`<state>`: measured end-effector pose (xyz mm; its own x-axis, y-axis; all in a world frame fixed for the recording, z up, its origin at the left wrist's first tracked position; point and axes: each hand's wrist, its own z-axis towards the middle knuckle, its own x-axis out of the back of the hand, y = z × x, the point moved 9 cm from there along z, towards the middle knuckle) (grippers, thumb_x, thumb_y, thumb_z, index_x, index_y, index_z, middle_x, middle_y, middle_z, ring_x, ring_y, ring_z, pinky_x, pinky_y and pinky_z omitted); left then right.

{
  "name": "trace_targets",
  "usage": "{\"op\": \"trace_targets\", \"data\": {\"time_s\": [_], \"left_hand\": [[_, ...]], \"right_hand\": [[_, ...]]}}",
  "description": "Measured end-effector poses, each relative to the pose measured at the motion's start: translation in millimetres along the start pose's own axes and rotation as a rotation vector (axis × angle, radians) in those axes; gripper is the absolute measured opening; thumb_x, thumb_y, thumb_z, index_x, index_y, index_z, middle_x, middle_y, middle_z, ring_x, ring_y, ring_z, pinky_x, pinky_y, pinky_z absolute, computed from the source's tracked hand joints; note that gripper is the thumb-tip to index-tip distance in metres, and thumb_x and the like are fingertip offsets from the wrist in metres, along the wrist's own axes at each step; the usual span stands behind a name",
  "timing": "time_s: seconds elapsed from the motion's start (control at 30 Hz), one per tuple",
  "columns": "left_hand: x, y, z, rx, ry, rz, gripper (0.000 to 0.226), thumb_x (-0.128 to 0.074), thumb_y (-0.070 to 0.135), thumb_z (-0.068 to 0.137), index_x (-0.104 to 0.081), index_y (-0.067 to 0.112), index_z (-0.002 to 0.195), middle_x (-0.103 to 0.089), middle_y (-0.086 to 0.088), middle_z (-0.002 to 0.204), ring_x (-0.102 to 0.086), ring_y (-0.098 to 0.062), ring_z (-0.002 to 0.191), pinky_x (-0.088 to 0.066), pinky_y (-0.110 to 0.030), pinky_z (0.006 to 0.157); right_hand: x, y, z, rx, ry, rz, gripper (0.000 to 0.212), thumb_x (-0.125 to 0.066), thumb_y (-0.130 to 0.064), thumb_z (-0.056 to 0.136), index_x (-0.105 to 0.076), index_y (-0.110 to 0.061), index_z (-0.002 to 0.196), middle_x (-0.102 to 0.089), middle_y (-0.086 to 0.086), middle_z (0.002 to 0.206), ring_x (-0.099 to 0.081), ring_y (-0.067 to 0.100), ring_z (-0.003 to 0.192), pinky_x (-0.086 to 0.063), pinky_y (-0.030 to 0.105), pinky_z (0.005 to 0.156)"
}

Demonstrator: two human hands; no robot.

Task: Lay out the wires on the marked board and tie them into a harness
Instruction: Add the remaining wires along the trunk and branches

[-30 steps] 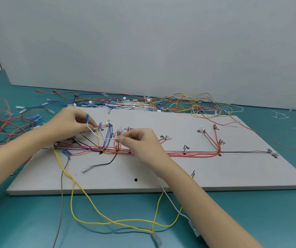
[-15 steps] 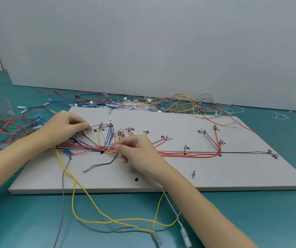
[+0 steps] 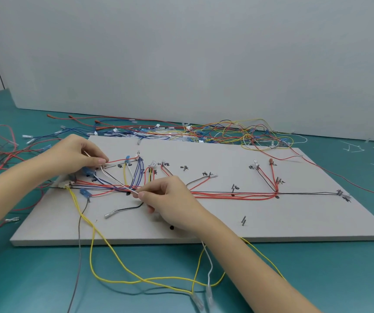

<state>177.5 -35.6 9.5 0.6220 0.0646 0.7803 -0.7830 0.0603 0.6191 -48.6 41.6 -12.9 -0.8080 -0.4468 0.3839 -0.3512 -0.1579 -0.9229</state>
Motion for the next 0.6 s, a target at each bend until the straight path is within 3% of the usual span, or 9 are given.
{"op": "trace_targets", "data": {"time_s": [0.1,0.2,0.3,0.37,0.47,0.6], "left_hand": [[-4.2,-6.2,2.4,0.045,-0.056,-0.098,0.016,-0.075,0.01,0.082,-0.078,0.026,0.078,-0.076,0.008,0.079,-0.068,-0.015,0.084,-0.049,-0.024,0.076],[-8.1,-8.6,3.7,0.052,-0.073,-0.101,0.027,-0.071,0.004,0.085,-0.078,0.029,0.077,-0.076,0.007,0.08,-0.068,-0.015,0.085,-0.051,-0.019,0.075],[-9.4,-8.9,5.6,0.047,-0.038,-0.047,0.038,-0.068,0.0,0.086,-0.076,0.034,0.072,-0.076,0.007,0.08,-0.067,-0.021,0.088,-0.051,-0.034,0.087],[-9.2,-8.0,4.6,0.042,-0.003,-0.044,0.039,-0.067,-0.001,0.087,-0.076,0.034,0.072,-0.076,0.003,0.082,-0.067,-0.026,0.09,-0.05,-0.04,0.09],[-10.7,-2.8,0.0,0.003,0.038,-0.02,0.039,-0.065,0.0,0.088,-0.076,0.034,0.073,-0.075,0.003,0.082,-0.068,-0.025,0.088,-0.052,-0.038,0.084],[-14.3,7.5,-5.7,-0.05,0.035,0.081,0.04,-0.062,0.0,0.089,-0.073,0.036,0.077,-0.074,0.002,0.081,-0.065,-0.024,0.082,-0.051,-0.033,0.074]], "right_hand": [[1.7,2.9,0.1,-0.006,0.0,0.013,0.019,-0.06,-0.02,0.094,-0.073,-0.008,0.098,-0.056,-0.004,0.058,-0.047,0.0,0.043,-0.037,0.024,0.049],[3.7,3.3,-1.6,-0.01,0.002,0.027,0.02,-0.06,-0.018,0.094,-0.073,-0.003,0.099,-0.059,0.0,0.062,-0.047,-0.003,0.038,-0.035,0.018,0.044],[7.7,2.2,-2.2,-0.003,0.034,0.017,0.018,-0.063,-0.015,0.092,-0.074,-0.001,0.094,-0.064,0.0,0.066,-0.048,-0.004,0.041,-0.034,0.008,0.047],[12.0,2.2,-1.5,-0.001,0.068,-0.019,0.015,-0.066,-0.017,0.09,-0.076,-0.006,0.09,-0.06,-0.006,0.063,-0.048,0.001,0.052,-0.036,0.017,0.055],[16.1,1.5,-2.4,-0.005,0.067,-0.032,0.015,-0.068,-0.02,0.088,-0.077,-0.007,0.087,-0.064,0.0,0.071,-0.05,0.009,0.064,-0.041,0.025,0.062],[23.6,1.3,-7.5,-0.006,0.045,-0.033,0.015,-0.07,-0.021,0.088,-0.077,-0.007,0.086,-0.071,0.012,0.081,-0.051,0.009,0.068,-0.041,0.02,0.06]]}}
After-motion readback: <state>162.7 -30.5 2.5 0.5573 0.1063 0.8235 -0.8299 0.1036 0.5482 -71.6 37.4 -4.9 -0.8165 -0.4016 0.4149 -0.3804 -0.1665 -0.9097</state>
